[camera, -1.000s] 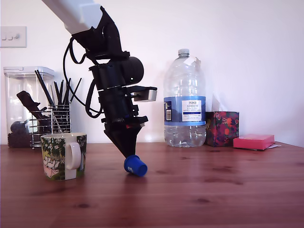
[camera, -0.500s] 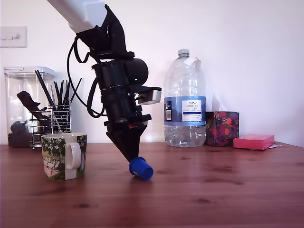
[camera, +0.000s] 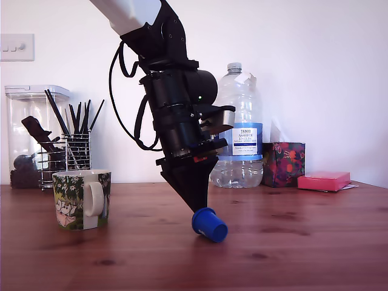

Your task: Pick up the coffee capsules from the table one by one and drop them inside the nearest coffee cup

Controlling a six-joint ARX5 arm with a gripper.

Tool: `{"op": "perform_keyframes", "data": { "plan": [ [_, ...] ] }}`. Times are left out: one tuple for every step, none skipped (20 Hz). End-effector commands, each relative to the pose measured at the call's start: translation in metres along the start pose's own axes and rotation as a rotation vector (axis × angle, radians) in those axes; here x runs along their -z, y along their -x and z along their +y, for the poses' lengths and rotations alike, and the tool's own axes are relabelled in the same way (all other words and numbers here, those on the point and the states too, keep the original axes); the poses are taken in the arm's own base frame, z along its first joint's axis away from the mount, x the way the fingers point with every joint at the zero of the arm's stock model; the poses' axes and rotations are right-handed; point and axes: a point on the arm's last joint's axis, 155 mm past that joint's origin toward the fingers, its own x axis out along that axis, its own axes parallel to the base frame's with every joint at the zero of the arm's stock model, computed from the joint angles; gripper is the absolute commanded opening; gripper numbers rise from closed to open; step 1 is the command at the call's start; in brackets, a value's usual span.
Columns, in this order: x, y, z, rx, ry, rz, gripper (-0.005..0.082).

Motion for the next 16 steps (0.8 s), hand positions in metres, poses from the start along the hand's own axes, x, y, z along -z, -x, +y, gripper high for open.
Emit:
{"op": "perform_keyframes", "data": {
  "plan": [
    [-0.012,0.011,0.005,-0.019,0.023,-0.056,-0.0023],
    [-0.019,0.018,0.006,-0.028,0.03,-0.087,-0.0023],
    [-0.026,0.024,0.006,-0.034,0.044,-0.118,-0.0023],
    [-0.031,0.031,0.006,-0.036,0.055,-0.141,-0.0023],
    [-0.036,0.037,0.005,-0.04,0.053,-0.165,-0.0023],
    [-0.039,0.042,0.004,-0.045,0.053,-0.188,-0.0023],
    [-0.042,0.048,0.002,-0.047,0.05,-0.206,-0.0023],
    [-0.044,0.053,-0.001,-0.039,0.048,-0.223,-0.0023],
    [-0.045,0.059,-0.007,-0.02,0.041,-0.245,-0.0023],
    [-0.046,0.064,-0.01,-0.012,0.033,-0.276,-0.0023],
    [-0.045,0.071,-0.013,-0.015,0.024,-0.309,-0.0023],
    [-0.044,0.075,-0.016,-0.019,0.014,-0.348,-0.0023],
    [-0.043,0.084,-0.021,-0.012,-0.002,-0.404,-0.0023],
    [-0.042,0.091,-0.028,-0.004,-0.025,-0.466,-0.0023],
    [-0.04,0.099,-0.031,-0.009,-0.036,-0.527,-0.0023],
    [-0.037,0.105,-0.035,-0.018,-0.052,-0.581,-0.0023]
  ]
}}
